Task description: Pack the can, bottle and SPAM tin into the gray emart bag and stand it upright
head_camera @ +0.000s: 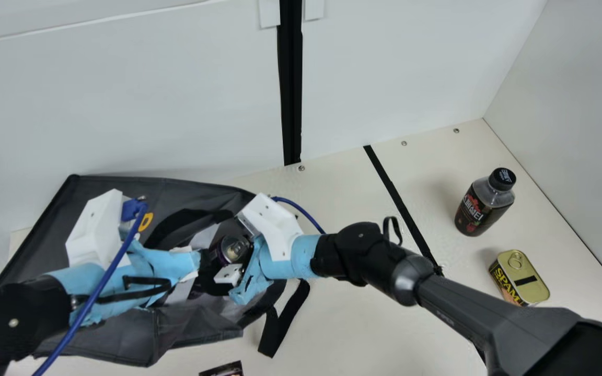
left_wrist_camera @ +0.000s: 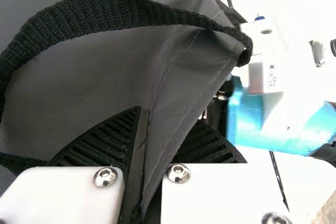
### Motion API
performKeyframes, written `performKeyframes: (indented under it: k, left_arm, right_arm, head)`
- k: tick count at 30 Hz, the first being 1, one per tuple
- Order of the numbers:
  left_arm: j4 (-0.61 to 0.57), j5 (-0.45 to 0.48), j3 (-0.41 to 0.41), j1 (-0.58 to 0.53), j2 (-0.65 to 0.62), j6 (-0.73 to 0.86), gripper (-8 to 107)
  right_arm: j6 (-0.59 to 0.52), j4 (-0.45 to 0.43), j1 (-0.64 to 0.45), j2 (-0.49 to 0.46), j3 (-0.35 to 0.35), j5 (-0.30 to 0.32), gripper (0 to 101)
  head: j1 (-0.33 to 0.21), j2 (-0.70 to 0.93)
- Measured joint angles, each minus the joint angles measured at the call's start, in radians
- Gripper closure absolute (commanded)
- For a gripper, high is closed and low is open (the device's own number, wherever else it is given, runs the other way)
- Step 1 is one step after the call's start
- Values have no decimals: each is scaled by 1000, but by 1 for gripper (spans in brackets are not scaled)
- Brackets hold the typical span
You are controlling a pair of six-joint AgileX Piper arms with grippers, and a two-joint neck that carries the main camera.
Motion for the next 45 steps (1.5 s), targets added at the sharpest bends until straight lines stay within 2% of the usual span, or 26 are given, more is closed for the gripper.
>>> performKeyframes:
  k: [13, 26, 37, 45]
  left_arm:
    - [0, 0, 0, 0, 0, 0, 107]
    - [0, 0, 0, 0, 0, 0, 107]
    - [0, 0, 0, 0, 0, 0, 107]
    - [0, 0, 0, 0, 0, 0, 107]
  right_arm:
    - [30, -23, 11, 24, -21, -19, 51]
    - [56, -73, 10, -6, -8, -9, 8]
    - [73, -110, -10, -47, 15, 4, 6]
    - [83, -159, -59, -112, 52, 41, 6]
  head:
    - [2, 0]
    - [0, 0]
    - [2, 0]
    - [0, 0]
